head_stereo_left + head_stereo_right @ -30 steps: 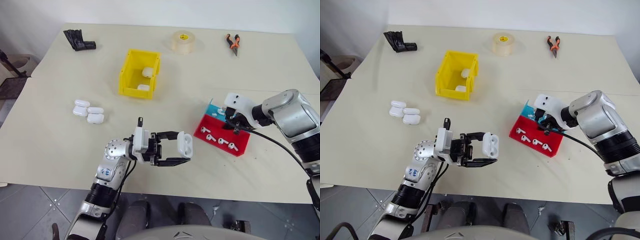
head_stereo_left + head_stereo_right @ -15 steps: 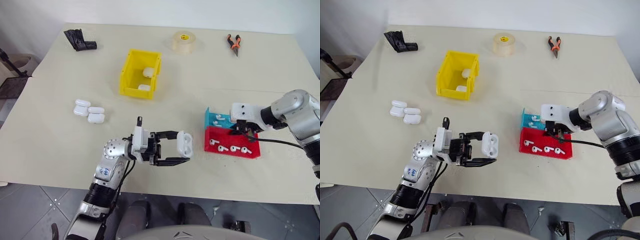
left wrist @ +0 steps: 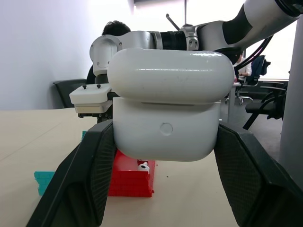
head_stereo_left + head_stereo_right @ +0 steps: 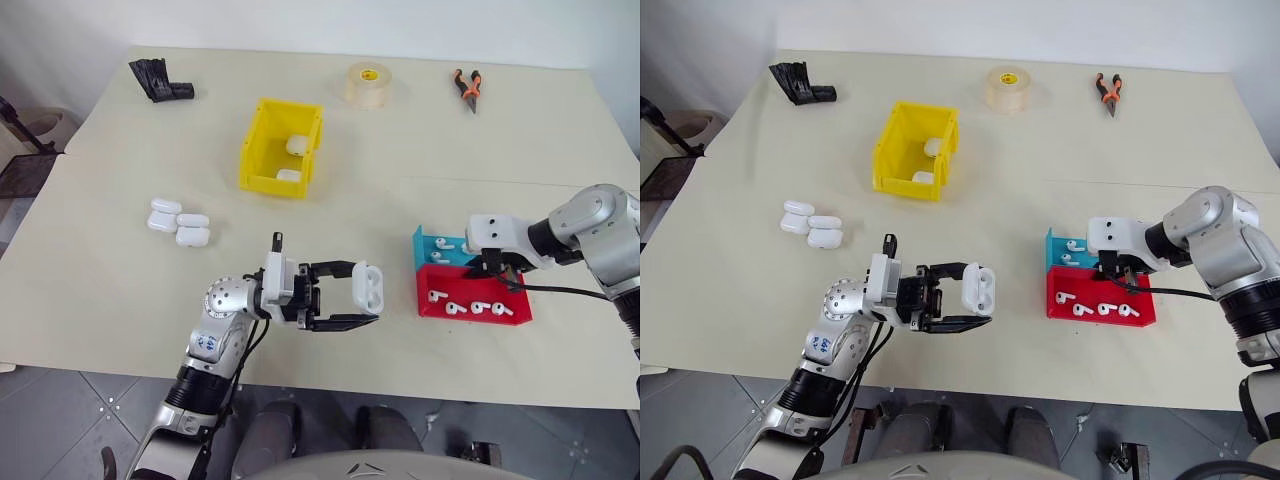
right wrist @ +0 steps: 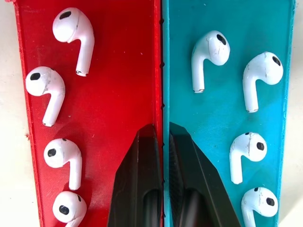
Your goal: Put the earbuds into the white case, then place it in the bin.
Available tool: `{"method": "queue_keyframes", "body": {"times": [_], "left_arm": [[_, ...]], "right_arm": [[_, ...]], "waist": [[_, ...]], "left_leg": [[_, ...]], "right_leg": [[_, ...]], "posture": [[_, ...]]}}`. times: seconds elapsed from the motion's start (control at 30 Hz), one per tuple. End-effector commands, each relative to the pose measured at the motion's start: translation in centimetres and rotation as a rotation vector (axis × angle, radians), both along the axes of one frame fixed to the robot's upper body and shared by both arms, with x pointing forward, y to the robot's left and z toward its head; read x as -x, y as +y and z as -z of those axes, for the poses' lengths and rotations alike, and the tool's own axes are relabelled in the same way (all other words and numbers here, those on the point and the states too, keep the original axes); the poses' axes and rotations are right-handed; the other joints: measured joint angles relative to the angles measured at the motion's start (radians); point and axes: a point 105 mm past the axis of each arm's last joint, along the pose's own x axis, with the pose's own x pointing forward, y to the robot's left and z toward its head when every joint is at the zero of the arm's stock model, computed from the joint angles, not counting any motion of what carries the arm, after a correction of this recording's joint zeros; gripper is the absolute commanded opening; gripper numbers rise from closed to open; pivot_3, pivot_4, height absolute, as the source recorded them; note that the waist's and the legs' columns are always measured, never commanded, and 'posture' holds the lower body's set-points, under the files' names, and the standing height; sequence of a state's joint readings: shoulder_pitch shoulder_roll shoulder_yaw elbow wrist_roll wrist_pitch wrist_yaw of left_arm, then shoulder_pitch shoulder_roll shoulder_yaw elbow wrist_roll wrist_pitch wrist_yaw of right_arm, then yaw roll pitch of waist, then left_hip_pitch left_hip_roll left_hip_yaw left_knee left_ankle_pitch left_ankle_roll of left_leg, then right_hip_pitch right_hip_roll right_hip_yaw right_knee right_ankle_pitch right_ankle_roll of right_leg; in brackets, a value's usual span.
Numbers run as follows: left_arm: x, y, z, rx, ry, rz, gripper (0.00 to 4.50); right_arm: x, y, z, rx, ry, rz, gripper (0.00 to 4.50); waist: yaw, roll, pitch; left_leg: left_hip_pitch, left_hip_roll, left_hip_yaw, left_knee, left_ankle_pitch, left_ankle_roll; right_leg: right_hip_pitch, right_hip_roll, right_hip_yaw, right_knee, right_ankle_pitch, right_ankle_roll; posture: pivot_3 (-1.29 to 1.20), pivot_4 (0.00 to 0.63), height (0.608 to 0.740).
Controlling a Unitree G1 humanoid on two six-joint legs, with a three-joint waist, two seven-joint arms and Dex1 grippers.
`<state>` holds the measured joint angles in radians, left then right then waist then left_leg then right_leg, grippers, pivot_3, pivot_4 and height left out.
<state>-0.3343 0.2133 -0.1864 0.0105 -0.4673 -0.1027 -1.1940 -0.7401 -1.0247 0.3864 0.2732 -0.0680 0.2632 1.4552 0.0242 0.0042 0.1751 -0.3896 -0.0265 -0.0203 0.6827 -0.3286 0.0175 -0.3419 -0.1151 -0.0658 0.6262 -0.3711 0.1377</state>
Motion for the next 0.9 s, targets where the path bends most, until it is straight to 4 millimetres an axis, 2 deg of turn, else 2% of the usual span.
{"method": "queue_keyframes", "body": {"times": [0.03,0.27,0.3,0.33,0.4,0.63,0.9], "left_arm": [[0.4,0.1,-0.7,0.026,-0.022,0.011,2.77],[0.4,0.0,-0.7,0.026,-0.022,0.011,2.77],[0.4,0.0,-0.7,0.027,-0.022,0.011,2.77],[0.5,0.0,-0.7,0.027,-0.022,0.011,2.77],[0.5,0.0,-0.7,0.027,-0.021,0.012,2.77],[0.5,0.0,-0.7,0.028,-0.017,0.011,2.77],[0.5,0.0,-0.7,0.028,-0.012,0.013,2.77]], "right_arm": [[0.4,-0.5,1.1,0.036,0.038,0.031,0.03],[0.8,0.0,1.1,0.023,0.06,0.019,0.03],[0.8,0.0,1.1,0.021,0.062,0.019,0.61],[0.9,0.1,1.1,0.014,0.063,0.019,0.74],[0.8,0.2,1.0,0.004,0.061,0.02,1.33],[0.5,0.3,0.7,-0.003,0.049,0.023,1.33],[-0.1,1.0,-1.5,-0.026,0.003,0.002,1.33]], "waist": [[0.0,0.0,0.0],[-0.001,0.0,0.0],[0.0,0.0,0.0],[0.0,0.0,0.0],[-0.001,0.0,0.0],[-0.003,0.0,0.0],[-0.003,0.0,0.0]], "left_leg": [[0.0,0.0,0.0,0.0,0.0,0.0],[0.0,0.0,0.0,0.0,0.0,0.0],[0.0,0.0,0.0,0.0,0.0,0.0],[0.0,0.0,0.0,0.0,0.0,0.0],[0.0,0.0,0.0,0.0,0.0,0.0],[0.0,0.0,0.0,0.0,0.0,0.0],[0.0,0.0,0.001,0.0,0.0,0.0]], "right_leg": [[0.0,0.0,0.0,0.0,0.0,0.0],[0.0,0.0,0.0,0.0,0.0,0.0],[0.0,0.0,0.0,0.0,0.0,0.0],[0.0,0.0,0.0,0.0,0.0,0.0],[0.0,0.0,0.0,0.0,0.0,0.0],[0.0,0.0,0.0,0.0,0.0,0.0],[-0.001,0.0,0.001,0.0,0.0,0.0]], "posture": [[0.0,0.15,0.74],[0.0,0.15,0.74],[0.0,0.15,0.74],[0.0,0.15,0.74],[0.0,0.15,0.74],[0.0,0.15,0.74],[0.0,0.15,0.74]]}}
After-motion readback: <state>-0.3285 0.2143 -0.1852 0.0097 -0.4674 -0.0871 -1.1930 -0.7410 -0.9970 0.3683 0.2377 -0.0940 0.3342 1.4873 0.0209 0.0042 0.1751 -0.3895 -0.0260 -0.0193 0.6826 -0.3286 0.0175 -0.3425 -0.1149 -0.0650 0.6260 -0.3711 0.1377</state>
